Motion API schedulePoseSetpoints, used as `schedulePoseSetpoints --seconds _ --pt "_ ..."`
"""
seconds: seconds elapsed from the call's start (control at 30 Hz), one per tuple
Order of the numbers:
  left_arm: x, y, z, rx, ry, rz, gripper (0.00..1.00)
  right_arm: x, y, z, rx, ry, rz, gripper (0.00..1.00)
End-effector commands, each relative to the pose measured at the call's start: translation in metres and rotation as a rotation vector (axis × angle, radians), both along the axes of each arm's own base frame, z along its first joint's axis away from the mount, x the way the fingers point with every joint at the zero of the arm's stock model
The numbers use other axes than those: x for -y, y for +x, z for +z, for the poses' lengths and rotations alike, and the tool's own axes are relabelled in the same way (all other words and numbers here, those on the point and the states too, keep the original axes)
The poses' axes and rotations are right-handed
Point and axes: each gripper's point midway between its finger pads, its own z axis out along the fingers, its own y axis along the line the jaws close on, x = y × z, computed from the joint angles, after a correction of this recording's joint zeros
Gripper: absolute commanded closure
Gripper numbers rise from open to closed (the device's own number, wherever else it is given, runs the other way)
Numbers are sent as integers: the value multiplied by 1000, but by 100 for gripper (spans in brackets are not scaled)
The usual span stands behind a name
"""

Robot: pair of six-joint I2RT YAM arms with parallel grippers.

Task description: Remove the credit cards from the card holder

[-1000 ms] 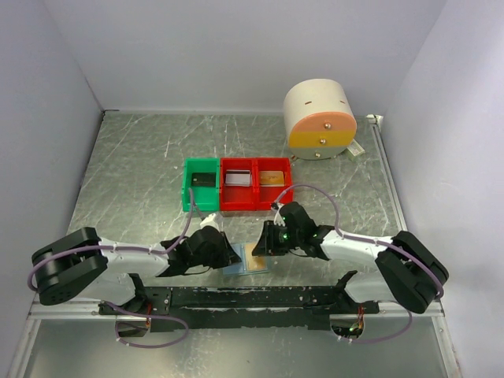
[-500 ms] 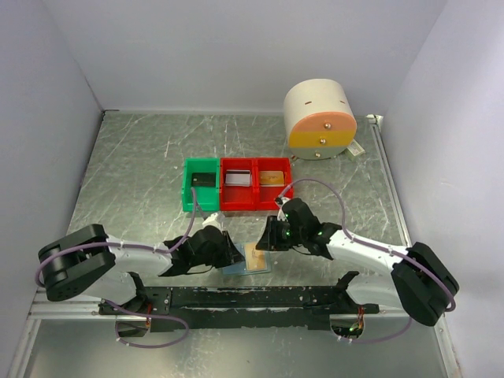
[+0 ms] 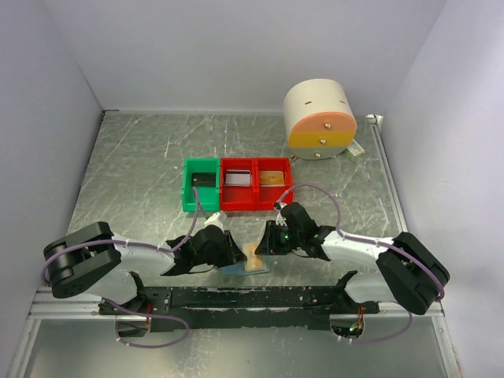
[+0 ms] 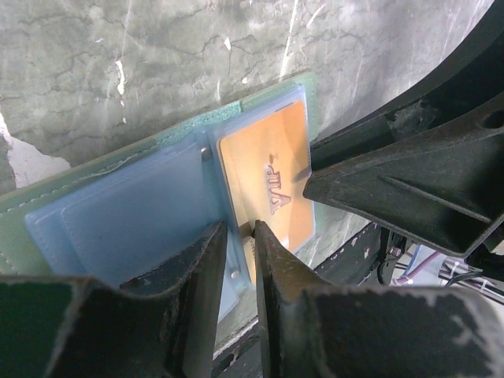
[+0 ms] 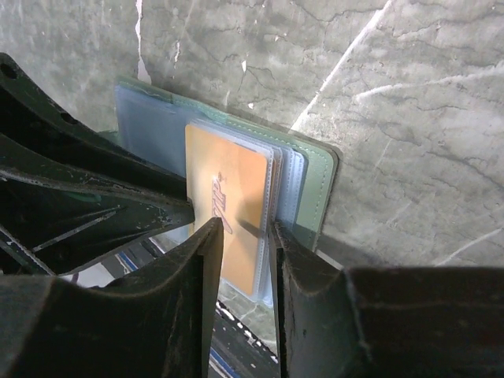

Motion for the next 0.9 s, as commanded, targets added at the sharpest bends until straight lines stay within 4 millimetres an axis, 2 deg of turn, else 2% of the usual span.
schedulePoseSetpoints --seconds 0.0,0.17,0.4,0.5,0.63,0.87 --pt "2 -3 -8 -16 21 -15 67 7 -15 -13 -49 -14 8 70" --pt "7 -1 -3 -6 -8 -16 73 6 -15 -10 -46 -8 14 72" --pt "-2 1 -4 -3 10 15 93 11 -6 -1 4 -57 15 69" --pt "-6 1 -3 0 20 26 93 12 3 8 41 -76 -1 68" --pt "-8 0 -4 0 15 33 93 6 5 19 52 -37 1 68" --pt "-6 0 -6 -5 20 22 93 -4 -7 14 -1 35 35 68"
